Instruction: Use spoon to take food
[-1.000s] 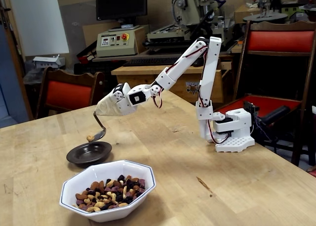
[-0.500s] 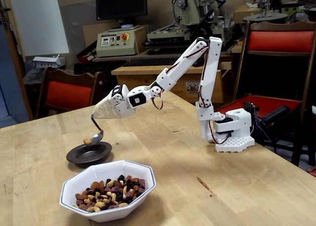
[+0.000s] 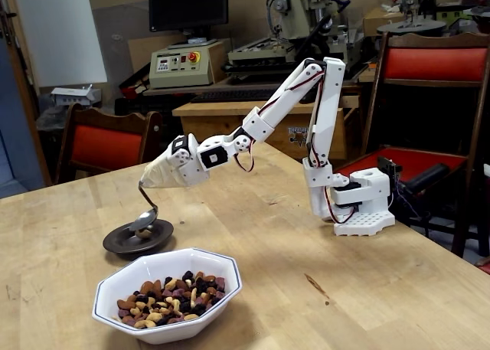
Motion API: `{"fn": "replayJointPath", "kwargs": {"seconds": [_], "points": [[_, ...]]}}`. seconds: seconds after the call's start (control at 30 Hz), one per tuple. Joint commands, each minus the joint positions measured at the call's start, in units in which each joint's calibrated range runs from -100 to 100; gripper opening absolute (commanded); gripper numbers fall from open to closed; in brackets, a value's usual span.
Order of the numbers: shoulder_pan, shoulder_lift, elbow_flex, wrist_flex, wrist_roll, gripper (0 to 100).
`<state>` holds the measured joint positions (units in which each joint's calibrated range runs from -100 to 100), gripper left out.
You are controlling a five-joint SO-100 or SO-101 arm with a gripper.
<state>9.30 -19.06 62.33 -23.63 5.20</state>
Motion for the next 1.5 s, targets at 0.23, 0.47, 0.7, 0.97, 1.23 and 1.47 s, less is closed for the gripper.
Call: {"fn": "replayJointPath", "kwargs": {"seconds": [0.23, 0.47, 0.7, 0.97, 1.23, 1.47], "points": [[-0.42, -1.53, -0.83, 0.07, 1.12, 4], [-0.42, -3.49, -0.74, 0.15, -3.03, 4], [-0.56, -13.68, 6.6, 0.39, -5.57, 4], [-1.01, -33.28, 20.32, 8.22, -5.67, 4], [-3.9, -54.67, 23.24, 29.72, -8.55, 4], [-10.79, -69.31, 23.24, 47.43, -13.33, 4]]}}
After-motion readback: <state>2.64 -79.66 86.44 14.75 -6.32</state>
